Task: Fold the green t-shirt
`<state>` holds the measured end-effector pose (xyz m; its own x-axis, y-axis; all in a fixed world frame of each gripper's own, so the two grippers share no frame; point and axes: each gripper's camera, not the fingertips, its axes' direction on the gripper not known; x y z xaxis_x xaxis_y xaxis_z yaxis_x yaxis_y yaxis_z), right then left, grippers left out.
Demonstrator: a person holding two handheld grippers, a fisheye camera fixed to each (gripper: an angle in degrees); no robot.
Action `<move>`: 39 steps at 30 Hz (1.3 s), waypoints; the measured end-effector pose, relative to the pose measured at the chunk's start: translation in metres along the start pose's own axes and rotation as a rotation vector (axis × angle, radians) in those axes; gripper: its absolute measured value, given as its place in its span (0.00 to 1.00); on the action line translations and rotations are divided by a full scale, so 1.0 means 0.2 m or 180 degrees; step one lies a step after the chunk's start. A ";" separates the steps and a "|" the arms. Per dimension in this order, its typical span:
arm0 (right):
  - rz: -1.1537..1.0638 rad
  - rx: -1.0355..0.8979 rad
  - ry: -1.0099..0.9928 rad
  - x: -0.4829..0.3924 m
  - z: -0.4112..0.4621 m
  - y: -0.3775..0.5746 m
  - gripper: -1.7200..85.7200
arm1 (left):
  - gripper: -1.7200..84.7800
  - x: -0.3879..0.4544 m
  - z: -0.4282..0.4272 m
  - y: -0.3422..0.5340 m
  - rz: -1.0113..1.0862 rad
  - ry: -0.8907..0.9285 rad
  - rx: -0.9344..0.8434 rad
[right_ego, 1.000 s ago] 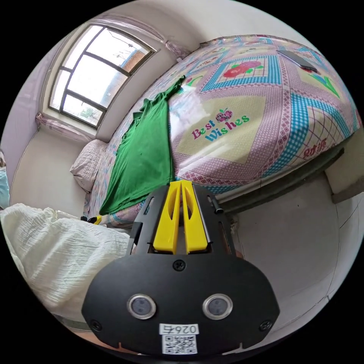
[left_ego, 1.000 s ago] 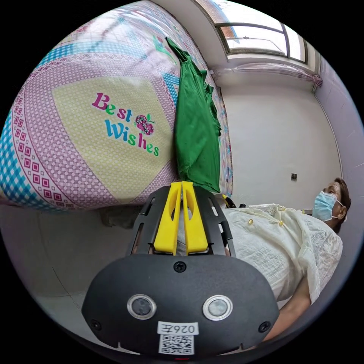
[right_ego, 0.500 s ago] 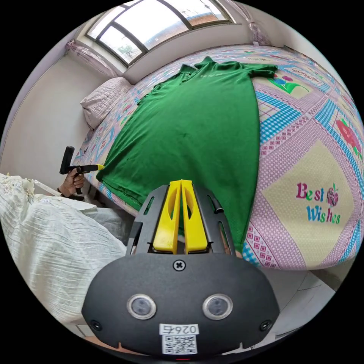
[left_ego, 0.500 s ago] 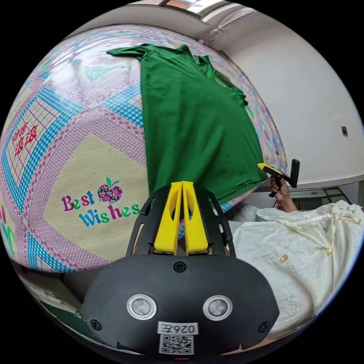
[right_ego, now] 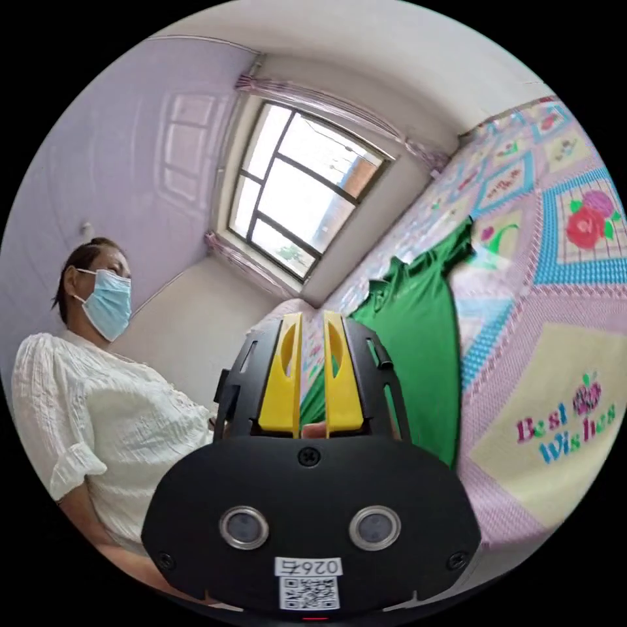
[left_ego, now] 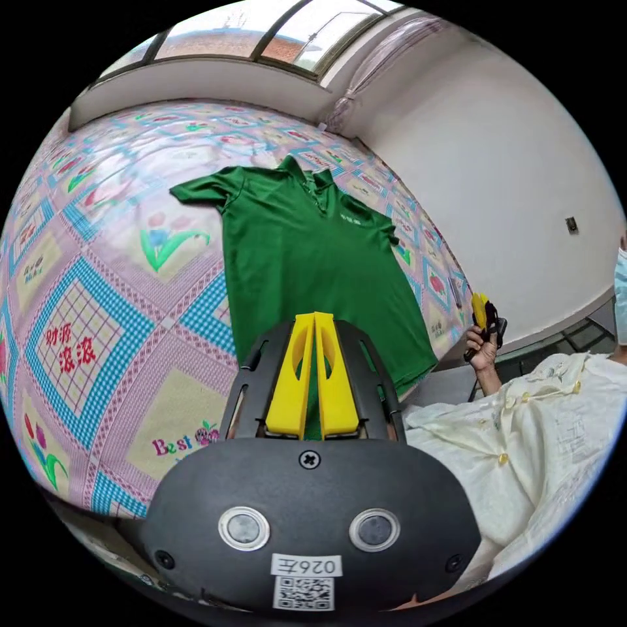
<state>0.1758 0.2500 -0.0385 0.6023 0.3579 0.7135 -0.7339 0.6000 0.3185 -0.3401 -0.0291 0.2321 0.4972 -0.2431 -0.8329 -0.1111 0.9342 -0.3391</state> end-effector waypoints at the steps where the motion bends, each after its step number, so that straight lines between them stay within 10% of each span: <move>1: -0.0233 0.0108 0.0015 -0.05 0.07 -0.06 0.02 | 0.01 0.05 0.03 -0.10 0.0106 0.0024 0.0070; 20: -0.1030 -0.1899 0.1127 0.34 2.00 -0.56 0.01 | 0.01 0.17 1.11 -1.52 0.0657 -0.0438 -0.0351; 39: -0.1563 -0.2660 0.1732 0.72 3.01 -0.65 0.08 | 0.01 0.17 1.49 -1.73 0.0800 -0.0343 -0.0786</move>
<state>0.1691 -0.2072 0.3983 0.9773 0.0923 0.1909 -0.0585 0.9827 -0.1756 -0.0288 -0.2823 0.4518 0.5144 0.0273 -0.8571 -0.4393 0.8668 -0.2360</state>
